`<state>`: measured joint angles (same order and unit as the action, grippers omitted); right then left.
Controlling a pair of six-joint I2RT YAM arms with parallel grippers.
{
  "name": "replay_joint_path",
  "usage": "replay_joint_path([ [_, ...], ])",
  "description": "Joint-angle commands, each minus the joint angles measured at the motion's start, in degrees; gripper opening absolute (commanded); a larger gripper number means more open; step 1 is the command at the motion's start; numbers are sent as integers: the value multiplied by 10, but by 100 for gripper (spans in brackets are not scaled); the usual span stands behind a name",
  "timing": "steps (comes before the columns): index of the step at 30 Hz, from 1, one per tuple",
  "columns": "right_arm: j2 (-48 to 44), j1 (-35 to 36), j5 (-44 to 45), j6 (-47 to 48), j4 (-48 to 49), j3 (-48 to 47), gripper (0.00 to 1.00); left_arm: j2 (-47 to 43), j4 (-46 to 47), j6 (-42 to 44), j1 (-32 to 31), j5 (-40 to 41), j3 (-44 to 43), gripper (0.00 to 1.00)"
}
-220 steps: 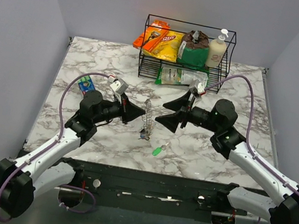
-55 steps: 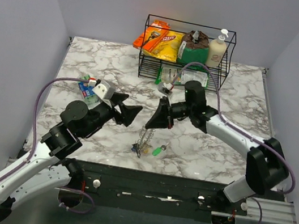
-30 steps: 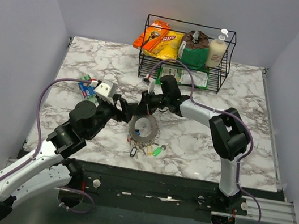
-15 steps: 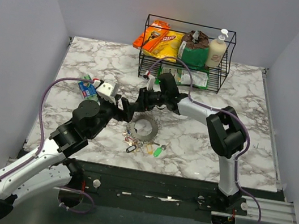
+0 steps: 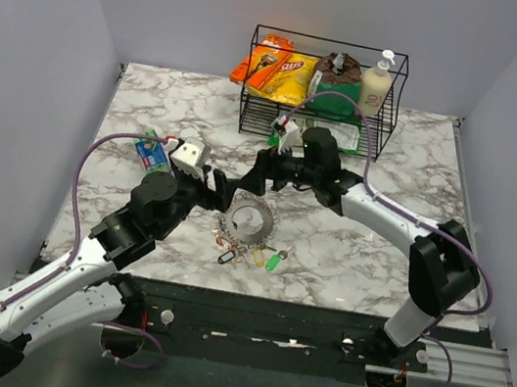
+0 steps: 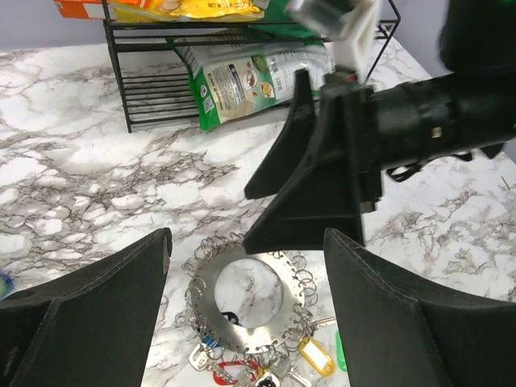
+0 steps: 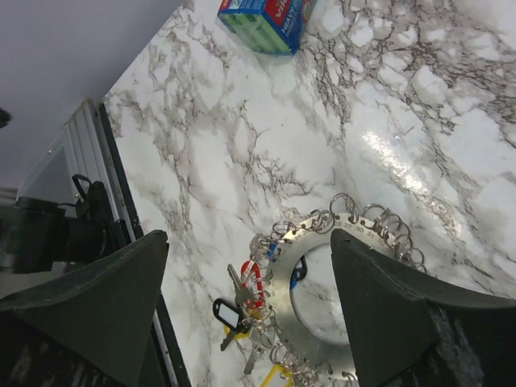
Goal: Put the keys on the keyring
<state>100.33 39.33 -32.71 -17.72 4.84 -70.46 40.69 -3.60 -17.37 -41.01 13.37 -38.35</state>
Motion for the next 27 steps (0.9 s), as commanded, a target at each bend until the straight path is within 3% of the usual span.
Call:
replay_joint_path([
  [1, -52, 2, 72, 13, -17, 50, 90, 15, 2, 2, 0, 9, 12, 85],
  [8, -112, 2, 177, 31, -112, 94, 90, 55, 19, 4, -1, -7, 13, 85],
  [14, -130, 1, 217, 27, -145, 124, 90, 105, 33, -10, 8, -47, 10, 88],
  [22, -117, -18, 181, -2, -145, 153, 84, 168, 33, -46, 42, -117, 10, 88],
  [27, -131, -19, 156, 11, -145, 167, 77, 192, 83, -102, 114, -245, 35, 88],
])
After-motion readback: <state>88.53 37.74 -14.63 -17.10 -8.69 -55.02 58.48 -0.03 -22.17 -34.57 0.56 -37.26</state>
